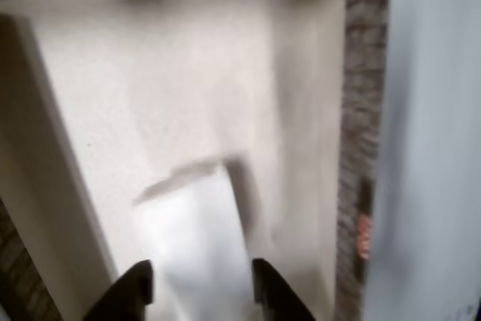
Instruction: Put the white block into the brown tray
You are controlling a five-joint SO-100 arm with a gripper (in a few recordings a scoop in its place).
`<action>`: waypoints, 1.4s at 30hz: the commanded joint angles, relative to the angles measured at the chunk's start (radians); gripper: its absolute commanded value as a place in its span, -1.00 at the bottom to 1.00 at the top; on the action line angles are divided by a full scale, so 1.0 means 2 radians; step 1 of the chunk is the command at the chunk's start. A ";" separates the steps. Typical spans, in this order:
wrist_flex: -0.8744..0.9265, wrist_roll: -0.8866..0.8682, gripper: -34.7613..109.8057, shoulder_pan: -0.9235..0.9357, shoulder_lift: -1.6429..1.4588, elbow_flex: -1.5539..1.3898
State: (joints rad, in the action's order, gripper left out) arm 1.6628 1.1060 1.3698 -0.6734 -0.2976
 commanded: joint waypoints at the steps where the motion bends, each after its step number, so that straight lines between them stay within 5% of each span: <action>1: 0.001 -0.003 -0.06 -0.001 -0.005 0.025; 9: 0.004 -0.005 -0.06 -0.006 -0.009 0.031; 14: 0.008 -0.058 -0.37 -0.023 -0.029 0.030; 20: 0.017 -0.081 -0.51 -0.052 -0.095 -0.026; 28: 0.081 -0.137 -0.52 -0.114 -0.269 -0.215; 42: 0.012 -0.433 -0.52 -0.374 -0.605 -0.660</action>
State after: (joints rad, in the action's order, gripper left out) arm 1.7135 0.2930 0.6980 -1.7549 -1.5401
